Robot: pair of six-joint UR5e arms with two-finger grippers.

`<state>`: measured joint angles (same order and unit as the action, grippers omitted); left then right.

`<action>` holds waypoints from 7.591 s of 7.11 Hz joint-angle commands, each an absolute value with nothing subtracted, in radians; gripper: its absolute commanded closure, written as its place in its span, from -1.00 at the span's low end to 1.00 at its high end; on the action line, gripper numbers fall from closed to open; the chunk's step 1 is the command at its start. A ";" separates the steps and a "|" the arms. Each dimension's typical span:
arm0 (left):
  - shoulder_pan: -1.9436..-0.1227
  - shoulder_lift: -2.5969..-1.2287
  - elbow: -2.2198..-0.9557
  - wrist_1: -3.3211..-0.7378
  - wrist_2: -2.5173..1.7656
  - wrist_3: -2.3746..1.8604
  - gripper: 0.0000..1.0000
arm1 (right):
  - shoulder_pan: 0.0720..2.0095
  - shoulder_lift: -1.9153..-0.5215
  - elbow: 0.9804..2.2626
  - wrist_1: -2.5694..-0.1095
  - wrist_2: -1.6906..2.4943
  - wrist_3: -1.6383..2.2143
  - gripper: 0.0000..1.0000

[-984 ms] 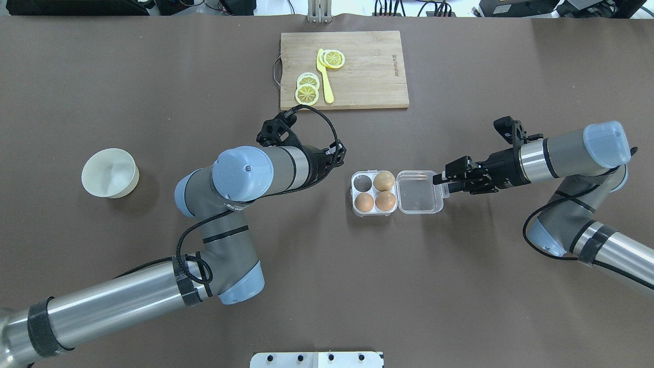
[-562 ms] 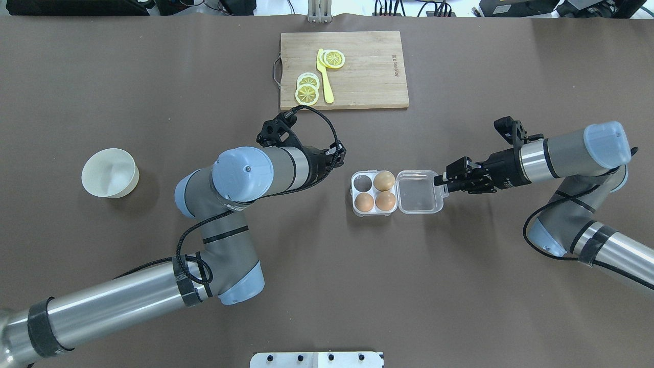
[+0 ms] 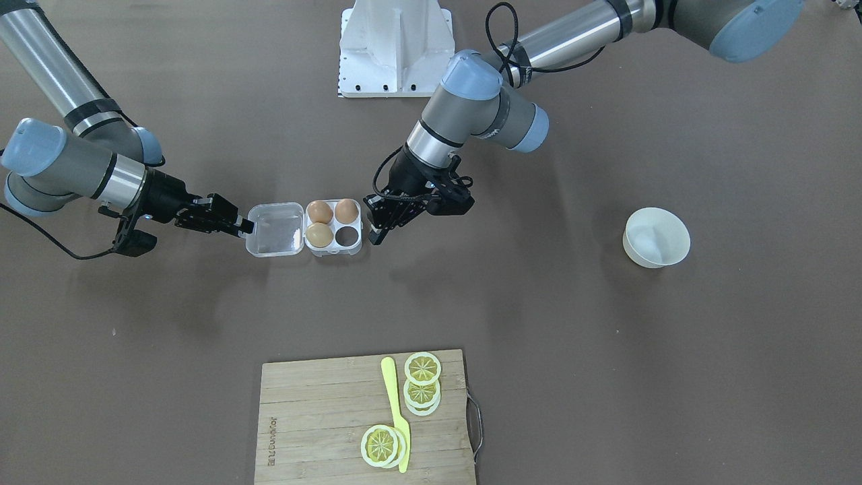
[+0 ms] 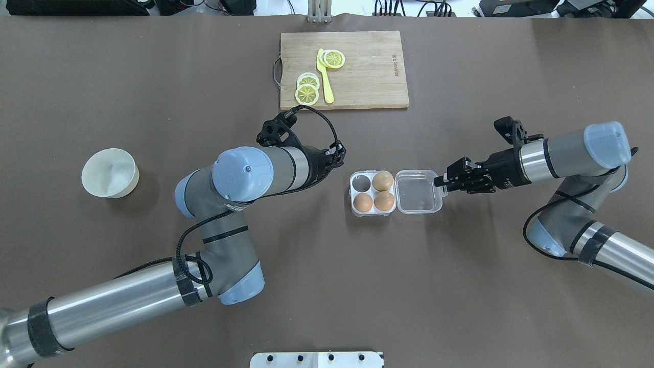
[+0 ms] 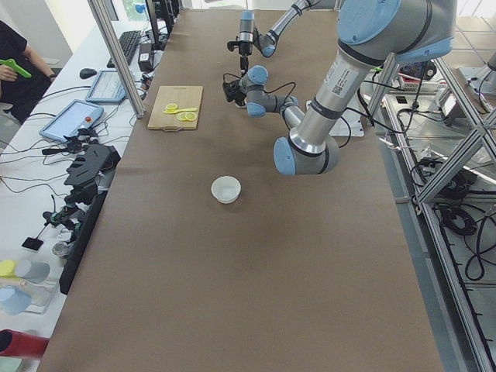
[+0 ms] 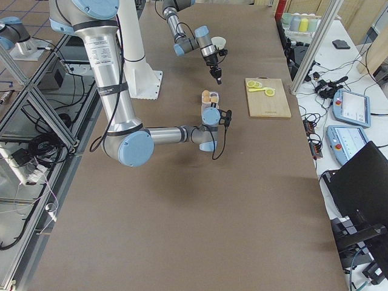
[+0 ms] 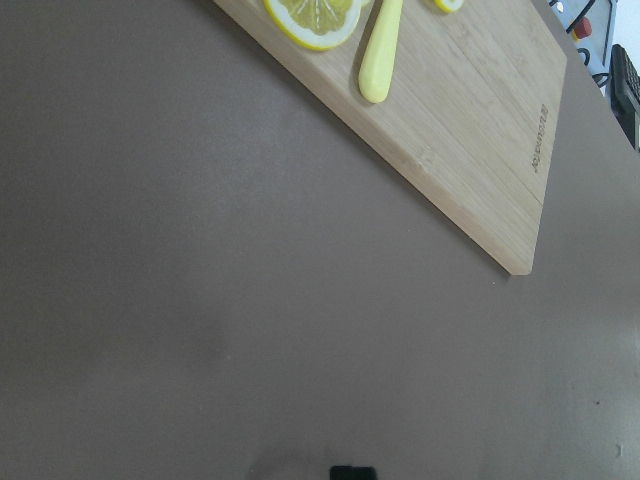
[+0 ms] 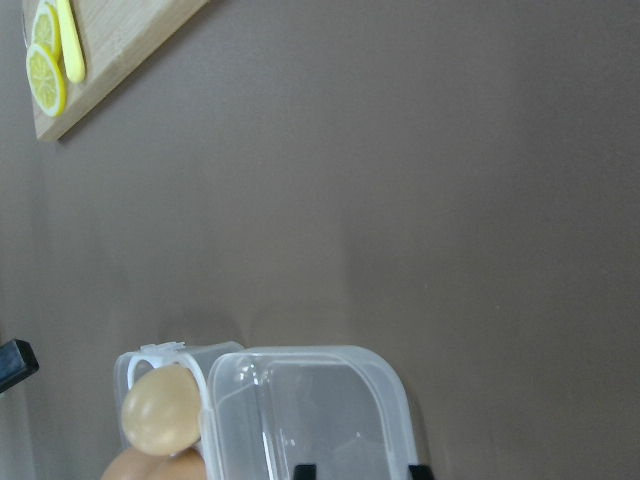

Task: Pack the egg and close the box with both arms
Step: 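Push the clear lid toward the egg slots with the right gripper, then swing the lid over the eggs with the right gripper while the left gripper moves closer, then press the lid down onto the egg box with the right gripper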

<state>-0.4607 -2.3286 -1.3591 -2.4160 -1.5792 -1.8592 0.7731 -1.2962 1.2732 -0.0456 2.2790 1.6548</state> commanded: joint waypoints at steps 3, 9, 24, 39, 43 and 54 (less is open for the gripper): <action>-0.460 -2.329 -1.359 -2.416 -1.578 -1.859 1.00 | 0.775 -1.296 1.275 -0.043 2.287 1.655 0.29; -0.462 -2.329 -1.358 -2.416 -1.578 -1.859 1.00 | 0.773 -1.308 1.273 0.000 2.287 1.657 0.44; -0.385 -2.351 -1.276 -2.421 -1.540 -1.943 1.00 | 0.822 -1.298 1.292 0.003 2.339 1.660 1.00; -0.377 -2.368 -1.259 -2.424 -1.532 -1.945 1.00 | 0.828 -1.250 1.370 0.000 2.344 1.749 1.00; -0.377 -2.367 -1.264 -2.427 -1.532 -1.947 1.00 | 0.822 -1.227 1.371 -0.002 2.342 1.755 1.00; -0.377 -2.368 -1.269 -2.430 -1.534 -1.956 1.00 | 0.772 -1.177 1.361 -0.008 2.310 1.786 1.00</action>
<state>-0.3774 -2.3678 -1.2686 -2.4293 -1.5335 -1.9558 0.7793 -1.1766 1.3629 -0.0078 2.3121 1.7851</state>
